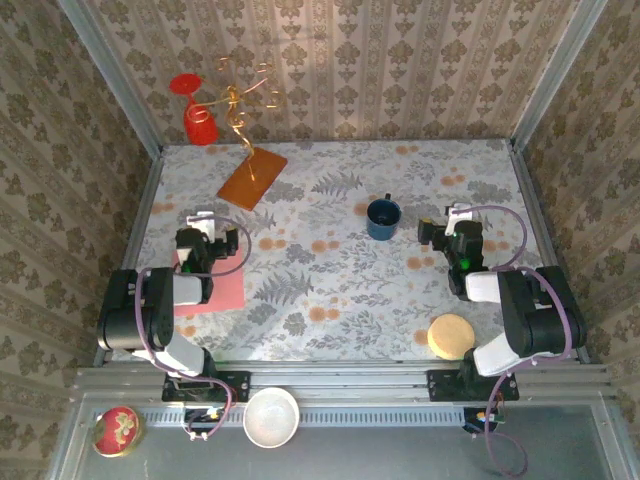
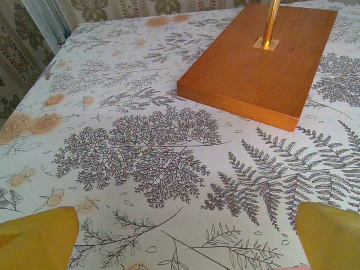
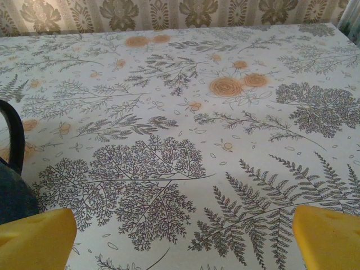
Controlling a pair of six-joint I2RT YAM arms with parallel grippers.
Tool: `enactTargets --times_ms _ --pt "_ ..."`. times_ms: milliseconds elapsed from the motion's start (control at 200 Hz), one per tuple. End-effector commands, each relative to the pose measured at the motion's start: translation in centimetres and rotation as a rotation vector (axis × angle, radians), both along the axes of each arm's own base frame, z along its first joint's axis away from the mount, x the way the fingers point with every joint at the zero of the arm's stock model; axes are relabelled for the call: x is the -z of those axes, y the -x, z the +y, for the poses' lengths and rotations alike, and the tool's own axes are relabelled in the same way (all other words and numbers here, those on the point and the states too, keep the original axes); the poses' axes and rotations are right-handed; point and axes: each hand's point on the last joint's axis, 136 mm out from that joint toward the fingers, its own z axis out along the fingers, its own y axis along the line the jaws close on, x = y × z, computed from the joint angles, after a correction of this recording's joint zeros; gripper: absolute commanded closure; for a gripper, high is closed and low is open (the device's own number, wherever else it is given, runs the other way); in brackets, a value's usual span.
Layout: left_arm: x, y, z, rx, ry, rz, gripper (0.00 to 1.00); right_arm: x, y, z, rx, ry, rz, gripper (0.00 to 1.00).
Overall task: Fold a paper plane with a square sheet of paper (pick it up from the middle)
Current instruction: Move the square sheet of paper to the center of the table.
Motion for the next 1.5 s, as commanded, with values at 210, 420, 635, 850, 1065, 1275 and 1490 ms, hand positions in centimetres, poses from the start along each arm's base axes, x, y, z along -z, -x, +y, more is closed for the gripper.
enactTargets --times_ms 210,420,635,850,1065,1275,1490 --pt "-1.1 -0.7 -0.3 0.022 -0.006 -0.034 0.00 -0.3 -0.2 0.0 -0.007 0.010 -0.021 0.00" --pt "-1.2 -0.7 -0.2 0.022 -0.001 -0.035 0.00 -0.2 -0.2 -0.1 -0.006 0.010 -0.017 0.00" --pt "-1.2 -0.7 -0.1 0.021 0.000 -0.035 0.00 -0.2 -0.2 -0.1 -0.007 0.007 -0.017 0.00" --pt "-1.1 -0.7 -0.2 0.022 -0.003 -0.035 0.00 -0.3 -0.2 -0.1 -0.007 0.007 -0.021 0.00" --pt "-3.2 -0.3 0.6 -0.027 -0.001 -0.032 0.00 -4.0 1.6 -1.0 0.049 0.011 -0.102 0.00" --pt "-6.3 1.2 1.4 -0.121 0.074 -0.003 0.00 -7.1 3.9 -1.5 0.109 -0.080 -0.109 0.00" --pt "-7.5 3.8 1.8 -0.293 0.310 0.194 0.00 -8.2 6.1 -1.7 0.217 -0.287 -0.028 0.00"
